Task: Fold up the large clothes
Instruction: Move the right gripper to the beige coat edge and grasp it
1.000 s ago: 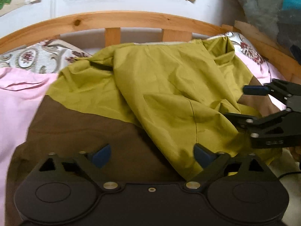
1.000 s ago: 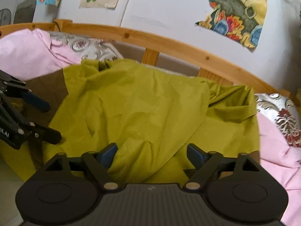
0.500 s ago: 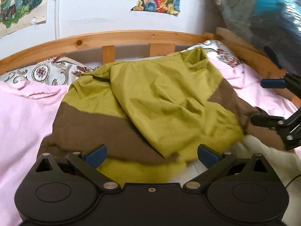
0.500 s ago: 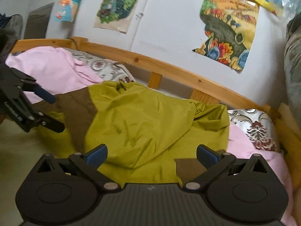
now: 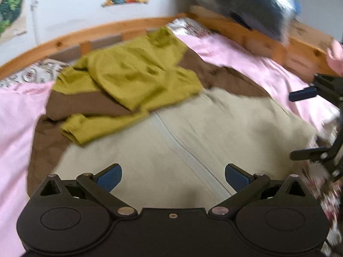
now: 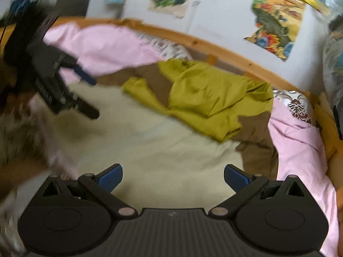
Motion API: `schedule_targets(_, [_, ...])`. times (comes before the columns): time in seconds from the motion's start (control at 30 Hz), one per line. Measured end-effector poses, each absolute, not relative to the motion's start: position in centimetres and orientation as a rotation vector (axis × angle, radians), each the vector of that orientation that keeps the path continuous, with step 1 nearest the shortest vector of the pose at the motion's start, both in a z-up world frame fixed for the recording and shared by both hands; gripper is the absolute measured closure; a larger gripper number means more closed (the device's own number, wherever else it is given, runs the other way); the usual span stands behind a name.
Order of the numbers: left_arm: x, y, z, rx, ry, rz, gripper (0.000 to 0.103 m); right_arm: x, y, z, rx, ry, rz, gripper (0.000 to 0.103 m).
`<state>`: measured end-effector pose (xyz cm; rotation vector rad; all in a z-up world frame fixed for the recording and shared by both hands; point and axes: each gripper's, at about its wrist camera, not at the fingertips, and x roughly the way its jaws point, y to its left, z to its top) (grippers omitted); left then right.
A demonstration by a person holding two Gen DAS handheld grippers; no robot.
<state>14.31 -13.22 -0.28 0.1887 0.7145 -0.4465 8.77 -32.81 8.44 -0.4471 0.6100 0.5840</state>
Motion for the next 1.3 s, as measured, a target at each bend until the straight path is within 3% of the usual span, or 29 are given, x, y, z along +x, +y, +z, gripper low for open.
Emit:
schedule_targets(0.23, [11.7,-15.0,-3.4,0.297,0.776,-0.524,0.001,5.6,-29.9,4.3,-0.689,0.695,0.597,0.000])
schedule_targets(0.4, [11.8,-15.7,-4.7,0.297,0.808,-0.525,0.001,6.9,-29.5,2.7,-0.676,0.727,0.552,0.000])
schedule_targets(0.67, [12.0,-16.8,-5.5,0.320,0.842,-0.538,0.001,10.0,-32.6,3.2,-0.431,0.788,0.548,0.000])
schedule_targets(1.3, [13.5,-19.7,-4.4,0.303,0.816,-0.571,0.001,14.0,-40.9,5.4,0.070,0.719,0.341,0.000])
